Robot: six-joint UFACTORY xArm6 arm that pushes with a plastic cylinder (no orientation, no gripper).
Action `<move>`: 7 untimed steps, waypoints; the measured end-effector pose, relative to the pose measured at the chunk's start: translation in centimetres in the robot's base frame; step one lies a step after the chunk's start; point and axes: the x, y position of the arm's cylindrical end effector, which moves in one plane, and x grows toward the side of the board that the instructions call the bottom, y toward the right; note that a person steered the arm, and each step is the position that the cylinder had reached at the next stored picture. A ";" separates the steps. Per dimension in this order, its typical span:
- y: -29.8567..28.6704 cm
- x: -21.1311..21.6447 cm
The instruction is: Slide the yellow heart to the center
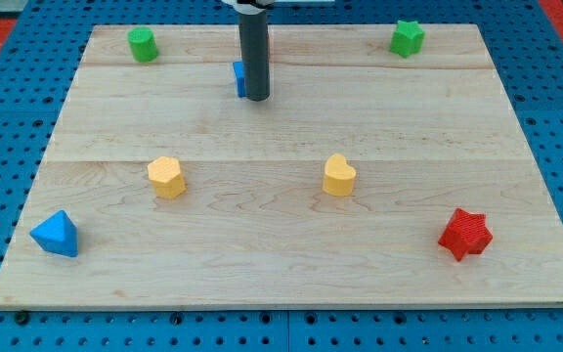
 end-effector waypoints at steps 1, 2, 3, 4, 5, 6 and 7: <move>2.3 0.2; 1.4 0.2; 0.3 1.9; 8.5 3.8; 15.7 8.4; 16.6 15.5; 11.5 18.6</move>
